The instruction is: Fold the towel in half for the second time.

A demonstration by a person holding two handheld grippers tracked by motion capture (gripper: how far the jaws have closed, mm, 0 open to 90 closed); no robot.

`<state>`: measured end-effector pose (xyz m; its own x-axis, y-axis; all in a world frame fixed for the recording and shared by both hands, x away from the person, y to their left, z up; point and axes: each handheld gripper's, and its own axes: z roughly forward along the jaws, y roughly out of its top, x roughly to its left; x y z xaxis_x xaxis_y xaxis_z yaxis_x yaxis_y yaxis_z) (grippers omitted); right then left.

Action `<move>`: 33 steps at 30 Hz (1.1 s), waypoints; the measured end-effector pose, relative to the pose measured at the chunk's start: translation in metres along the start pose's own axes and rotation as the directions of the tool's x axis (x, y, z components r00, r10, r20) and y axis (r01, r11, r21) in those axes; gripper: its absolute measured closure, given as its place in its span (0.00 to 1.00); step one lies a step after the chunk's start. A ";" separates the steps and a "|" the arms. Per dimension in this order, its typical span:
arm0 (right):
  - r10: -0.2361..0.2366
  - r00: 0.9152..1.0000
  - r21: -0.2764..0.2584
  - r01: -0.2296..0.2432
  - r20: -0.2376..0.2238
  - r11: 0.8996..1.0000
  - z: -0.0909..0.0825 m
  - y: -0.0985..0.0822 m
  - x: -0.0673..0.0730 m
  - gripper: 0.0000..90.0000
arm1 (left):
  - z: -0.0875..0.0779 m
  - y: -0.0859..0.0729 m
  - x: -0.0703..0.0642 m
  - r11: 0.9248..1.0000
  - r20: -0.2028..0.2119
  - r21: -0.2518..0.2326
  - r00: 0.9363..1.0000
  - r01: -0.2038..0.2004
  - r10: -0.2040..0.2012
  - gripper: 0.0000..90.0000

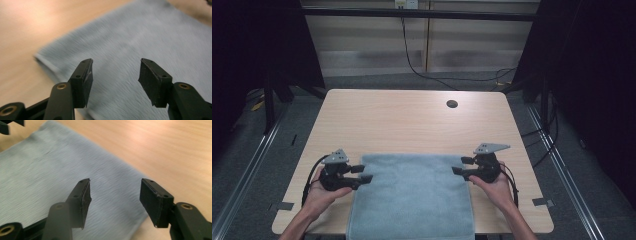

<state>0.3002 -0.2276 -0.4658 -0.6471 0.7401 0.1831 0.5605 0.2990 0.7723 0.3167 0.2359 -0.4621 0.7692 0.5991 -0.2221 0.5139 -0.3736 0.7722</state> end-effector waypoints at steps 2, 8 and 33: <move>0.012 1.000 0.007 -0.013 0.012 1.000 0.007 0.006 -0.012 0.50 | 0.002 0.007 0.011 1.000 -0.013 -0.010 1.000 0.016 -0.016 0.48; 0.030 0.999 0.041 -0.031 0.021 0.999 0.034 0.014 -0.040 0.52 | 0.025 0.021 0.040 0.998 -0.076 0.001 0.995 0.068 -0.067 0.47; -0.027 0.999 0.100 0.024 0.022 0.995 0.051 -0.001 -0.042 0.72 | 0.055 0.001 0.052 0.998 -0.083 0.057 0.996 0.021 -0.016 0.65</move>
<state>0.3533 -0.2288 -0.5050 -0.6501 0.7451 0.1487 0.5935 0.3757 0.7118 0.3782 0.2278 -0.5058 0.7267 0.6618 -0.1843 0.5506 -0.4007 0.7324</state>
